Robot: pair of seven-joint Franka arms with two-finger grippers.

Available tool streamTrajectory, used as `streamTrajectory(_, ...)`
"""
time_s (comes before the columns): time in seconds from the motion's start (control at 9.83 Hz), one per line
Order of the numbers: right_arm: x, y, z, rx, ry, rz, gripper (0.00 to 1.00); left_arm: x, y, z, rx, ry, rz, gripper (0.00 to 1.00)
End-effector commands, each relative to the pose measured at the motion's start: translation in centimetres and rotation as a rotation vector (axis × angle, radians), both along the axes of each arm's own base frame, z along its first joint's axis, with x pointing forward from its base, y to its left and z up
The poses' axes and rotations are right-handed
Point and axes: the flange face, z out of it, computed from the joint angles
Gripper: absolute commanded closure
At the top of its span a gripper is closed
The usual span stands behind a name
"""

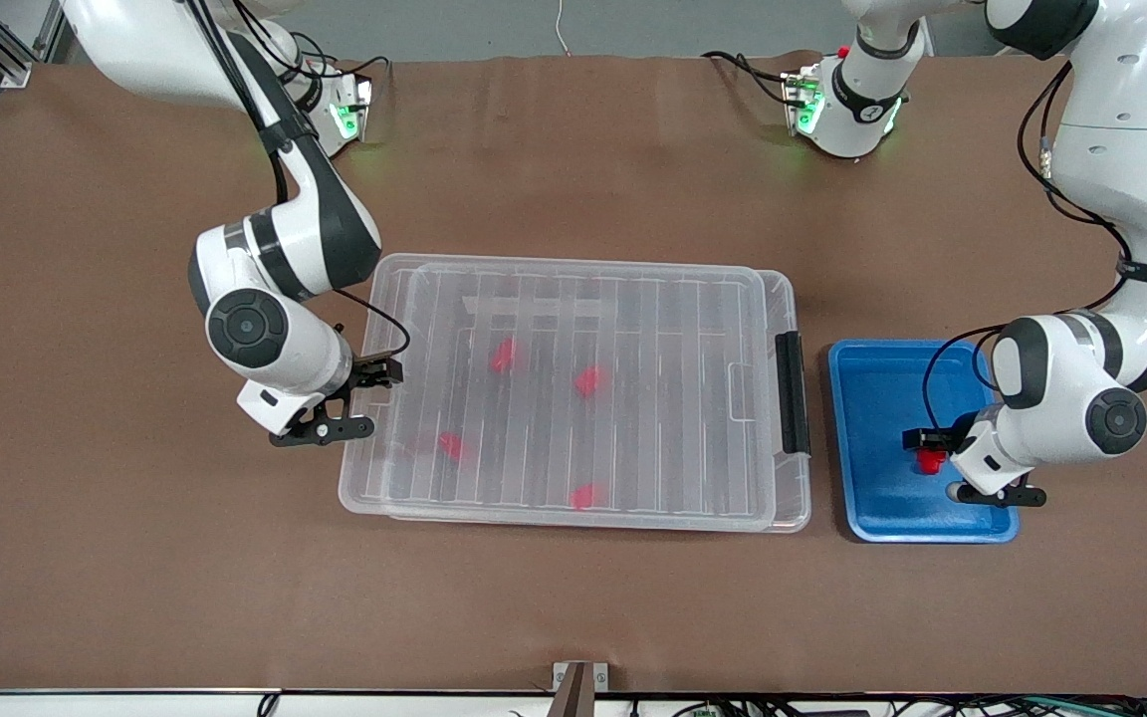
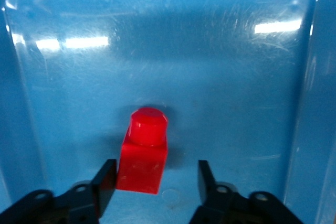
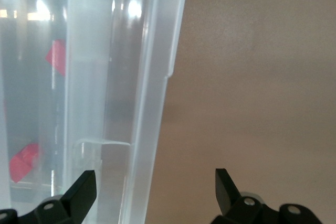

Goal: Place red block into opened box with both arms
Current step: 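Slide the clear lid open with the right gripper while the left gripper grasps the block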

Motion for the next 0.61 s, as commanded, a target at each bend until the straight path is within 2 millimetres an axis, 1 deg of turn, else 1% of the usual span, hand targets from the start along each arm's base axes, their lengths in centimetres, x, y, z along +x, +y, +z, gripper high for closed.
streamTrajectory(0.0,-0.7,-1.2,0.2,-0.05,-0.014,0.015,0.0,-0.3,0.0,-2.0,0.001,0.009,-0.016,0.54)
streamTrajectory(0.1,-0.7,-1.7,0.1,-0.068,-0.008,0.022,0.0,-0.2,0.0,-1.9,0.0,0.007,-0.015,0.72)
streamTrajectory(0.2,-0.5,-3.1,0.1,-0.083,0.008,0.007,0.0,-0.1,-0.1,-1.5,0.001,0.001,-0.017,0.87)
streamTrajectory(0.31,-0.5,-4.4,0.4,-0.115,0.022,0.007,0.0,0.0,-0.3,-1.2,0.002,0.0,-0.02,0.98)
streamTrajectory(0.41,-0.5,-5.5,0.4,-0.135,0.043,-0.004,0.0,0.2,-1.1,-0.4,0.003,-0.009,-0.031,1.0)
streamTrajectory(0.51,-0.6,-6.4,0.5,-0.147,0.061,-0.014,0.0,0.6,-1.7,1.8,0.006,-0.038,-0.037,1.0)
